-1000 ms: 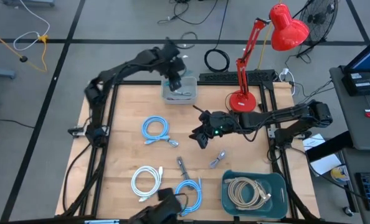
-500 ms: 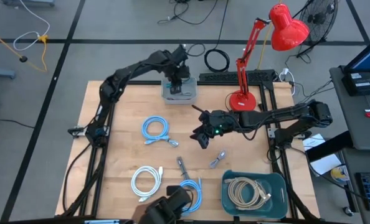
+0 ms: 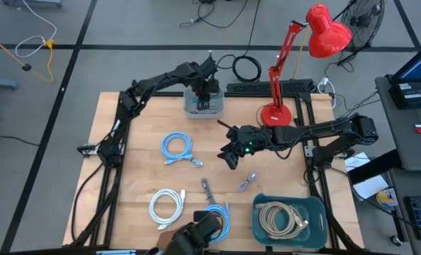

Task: Pick & Place USB Port
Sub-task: Put the blue usb cable into the gray bin

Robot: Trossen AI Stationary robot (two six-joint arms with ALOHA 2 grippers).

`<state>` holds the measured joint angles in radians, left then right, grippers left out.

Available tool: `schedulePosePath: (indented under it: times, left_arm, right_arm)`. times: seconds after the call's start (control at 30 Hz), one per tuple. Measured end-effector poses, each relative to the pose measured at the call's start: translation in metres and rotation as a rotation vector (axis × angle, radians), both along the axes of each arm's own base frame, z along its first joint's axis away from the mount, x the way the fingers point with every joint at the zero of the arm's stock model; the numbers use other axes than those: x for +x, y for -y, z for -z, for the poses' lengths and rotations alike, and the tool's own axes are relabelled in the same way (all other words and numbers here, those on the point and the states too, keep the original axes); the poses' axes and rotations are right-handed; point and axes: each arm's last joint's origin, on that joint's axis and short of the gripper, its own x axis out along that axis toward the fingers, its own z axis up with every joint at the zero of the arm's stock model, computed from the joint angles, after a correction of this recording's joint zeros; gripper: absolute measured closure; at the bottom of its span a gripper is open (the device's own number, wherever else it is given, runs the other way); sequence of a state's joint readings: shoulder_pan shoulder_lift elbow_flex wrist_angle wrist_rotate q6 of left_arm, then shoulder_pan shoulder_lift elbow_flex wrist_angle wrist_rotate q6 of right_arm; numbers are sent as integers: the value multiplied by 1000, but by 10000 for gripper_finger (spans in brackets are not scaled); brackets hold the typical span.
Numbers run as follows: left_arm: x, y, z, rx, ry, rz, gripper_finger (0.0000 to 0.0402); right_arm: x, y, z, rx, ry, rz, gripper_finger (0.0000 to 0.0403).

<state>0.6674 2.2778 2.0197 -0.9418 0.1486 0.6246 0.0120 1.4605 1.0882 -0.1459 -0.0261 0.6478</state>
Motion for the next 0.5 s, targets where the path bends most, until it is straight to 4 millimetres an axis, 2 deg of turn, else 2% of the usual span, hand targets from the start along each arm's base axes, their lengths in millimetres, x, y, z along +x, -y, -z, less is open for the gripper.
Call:
schedulePosePath:
  times: [0.4, 0.5]
  left_arm:
    - [-3, -8, 5, 56, -30, -15, 383]
    - [-3, -9, 5, 69, -42, -24, 351]
  right_arm:
    - [0, 0, 0, -9, -2, -4, 232]
    - [0, 0, 0, -12, -1, -6, 232]
